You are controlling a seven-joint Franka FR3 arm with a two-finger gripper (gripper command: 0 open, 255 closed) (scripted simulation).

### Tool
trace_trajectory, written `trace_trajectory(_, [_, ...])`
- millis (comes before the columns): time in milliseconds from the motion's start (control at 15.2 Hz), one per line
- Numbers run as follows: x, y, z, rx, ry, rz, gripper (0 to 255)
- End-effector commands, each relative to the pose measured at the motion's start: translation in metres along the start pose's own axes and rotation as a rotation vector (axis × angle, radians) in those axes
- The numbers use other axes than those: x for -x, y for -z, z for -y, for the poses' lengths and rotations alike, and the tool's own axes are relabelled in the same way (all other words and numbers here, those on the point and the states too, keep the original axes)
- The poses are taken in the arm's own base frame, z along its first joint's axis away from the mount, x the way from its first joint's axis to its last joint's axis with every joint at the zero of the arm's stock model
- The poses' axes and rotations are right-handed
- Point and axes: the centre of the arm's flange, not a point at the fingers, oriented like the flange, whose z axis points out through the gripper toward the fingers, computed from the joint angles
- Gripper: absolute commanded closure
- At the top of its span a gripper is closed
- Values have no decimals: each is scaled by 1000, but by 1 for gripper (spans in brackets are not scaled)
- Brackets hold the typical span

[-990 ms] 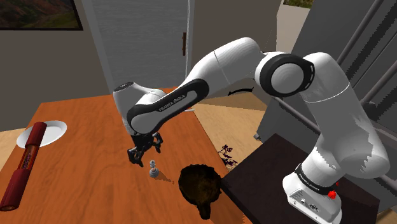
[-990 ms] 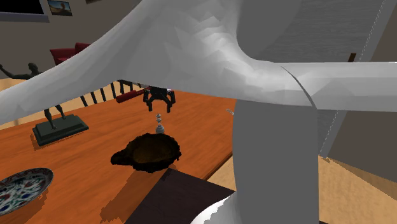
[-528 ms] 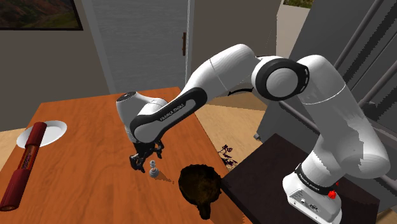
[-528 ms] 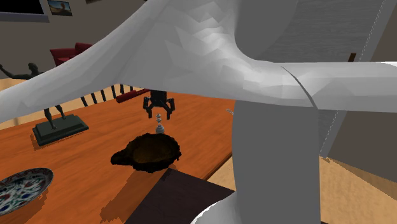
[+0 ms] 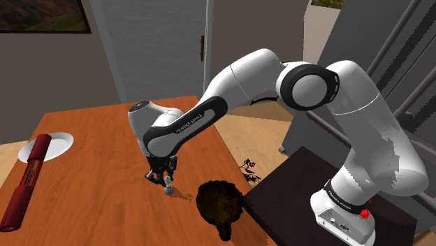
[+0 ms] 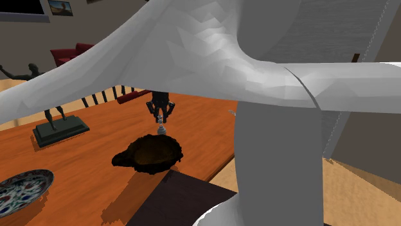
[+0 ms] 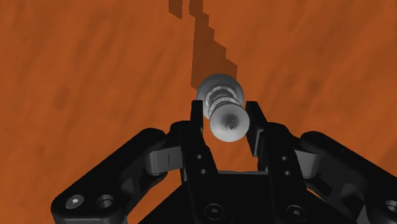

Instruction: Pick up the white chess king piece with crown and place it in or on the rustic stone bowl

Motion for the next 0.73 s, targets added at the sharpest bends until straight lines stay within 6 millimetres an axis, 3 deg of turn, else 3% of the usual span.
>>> trace_trajectory(0, [0, 0, 0, 0, 0, 0, 255])
trace_trajectory(462, [0, 0, 0, 0, 0, 0, 255])
trace_trajectory(660, [4, 15, 0, 0, 0, 0, 255])
